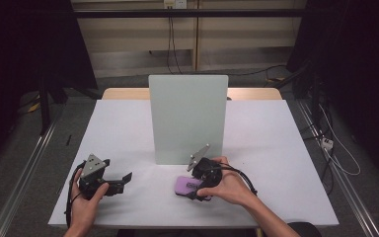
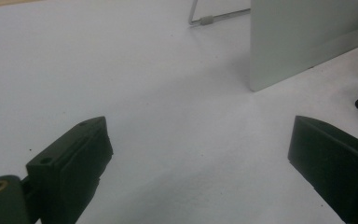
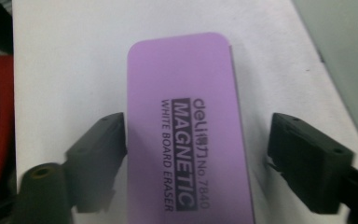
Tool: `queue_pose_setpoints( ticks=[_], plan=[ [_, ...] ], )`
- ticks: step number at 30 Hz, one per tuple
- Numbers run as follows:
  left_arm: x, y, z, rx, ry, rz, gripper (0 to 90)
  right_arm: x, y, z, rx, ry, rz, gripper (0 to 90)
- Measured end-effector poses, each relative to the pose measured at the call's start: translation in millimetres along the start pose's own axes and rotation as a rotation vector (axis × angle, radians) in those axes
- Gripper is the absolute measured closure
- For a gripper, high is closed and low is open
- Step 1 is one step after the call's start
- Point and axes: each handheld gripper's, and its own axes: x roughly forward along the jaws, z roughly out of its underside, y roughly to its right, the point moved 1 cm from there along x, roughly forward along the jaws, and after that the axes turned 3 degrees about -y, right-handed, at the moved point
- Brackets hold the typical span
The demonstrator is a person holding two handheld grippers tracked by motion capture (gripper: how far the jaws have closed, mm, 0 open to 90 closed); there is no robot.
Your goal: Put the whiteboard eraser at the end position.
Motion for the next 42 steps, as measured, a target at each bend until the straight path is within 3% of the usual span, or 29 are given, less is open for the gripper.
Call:
queue_pose_setpoints(
  ticks=[10, 16, 29, 35, 42],
  plan=[
    [3.0, 0.9, -0.5, -0.003, 0.001, 0.005, 5.5, -14.7, 5.5, 9.0, 0.061, 0.127, 0.029, 10.6],
    [2.7, 0.2, -0.3, -0.004, -0.007, 0.004, 5.5, -25.9, 6.5, 10.5, 0.099, 0.237, 0.058, 8.9],
    [1.1, -1.1, -0.9, -0.022, 0.009, 0.006, 5.5, -46.4, 18.4, 42.8, 0.262, 0.367, 0.239, 10.9],
    [-5.6, 0.8, -4.4, -0.013, 0.07, 0.001, 5.6, -56.8, 22.2, 66.4, 0.31, 0.407, 0.321, 9.7],
    [-1.6, 2.5, -1.8, -0.02, 0.034, 0.011, 5.6, -68.1, 26.6, 92.4, 0.383, 0.432, 0.386, 9.8]
  ],
)
